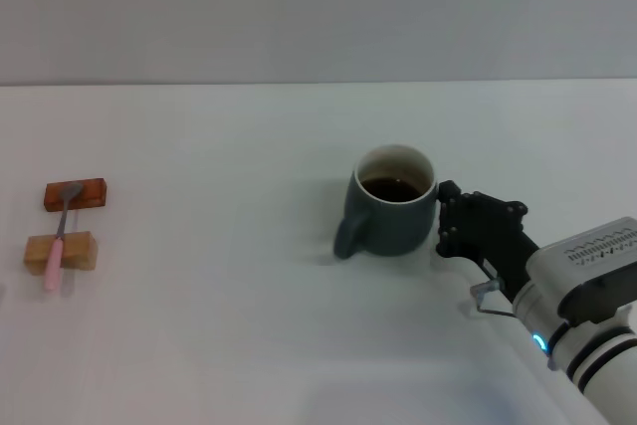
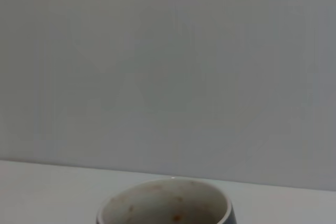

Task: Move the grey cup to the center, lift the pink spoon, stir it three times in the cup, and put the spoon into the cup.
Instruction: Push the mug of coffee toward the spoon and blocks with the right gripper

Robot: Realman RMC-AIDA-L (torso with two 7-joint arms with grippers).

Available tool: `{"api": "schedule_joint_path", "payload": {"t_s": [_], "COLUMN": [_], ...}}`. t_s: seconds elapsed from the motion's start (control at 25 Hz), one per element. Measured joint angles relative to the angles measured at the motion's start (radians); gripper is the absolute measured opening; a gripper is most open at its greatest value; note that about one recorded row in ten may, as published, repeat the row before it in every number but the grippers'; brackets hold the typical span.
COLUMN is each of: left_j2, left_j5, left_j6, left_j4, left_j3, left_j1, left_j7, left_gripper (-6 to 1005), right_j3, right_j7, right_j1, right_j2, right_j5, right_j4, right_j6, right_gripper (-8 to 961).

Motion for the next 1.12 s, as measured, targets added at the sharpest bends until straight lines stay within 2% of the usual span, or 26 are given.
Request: {"api": "schedule_joint_path", "payload": {"t_s": [0.24,0.52,1.12], "left_j2": [0.000,0.000,0.001], "left_j5": [0.000,0.000,0.000], "left_j6": [0.000,0.000,0.000], "left_j4": [0.003,0.008,0.005], "left_j3": [0.000,0.000,-0.008], "left_j1": [0.001,0.003,0.003], "left_j7": [-0.002,-0.002,-0.001], "left_gripper": [848,848,848], "right_j3": [0.006,0.070,0.120], "right_j7": [0.000,0.000,0.001], "right_j1": [0.000,-0.005,0.080], "right_j2": [0.000,-0.001,-0.003], "right_j5": [-0.020,-0.010,-0.010], "right_j4": [0.010,-0.050,-0.071], "right_j6": [0.000,-0.002,0.116], "right_gripper": [-1,-1,-1]}}
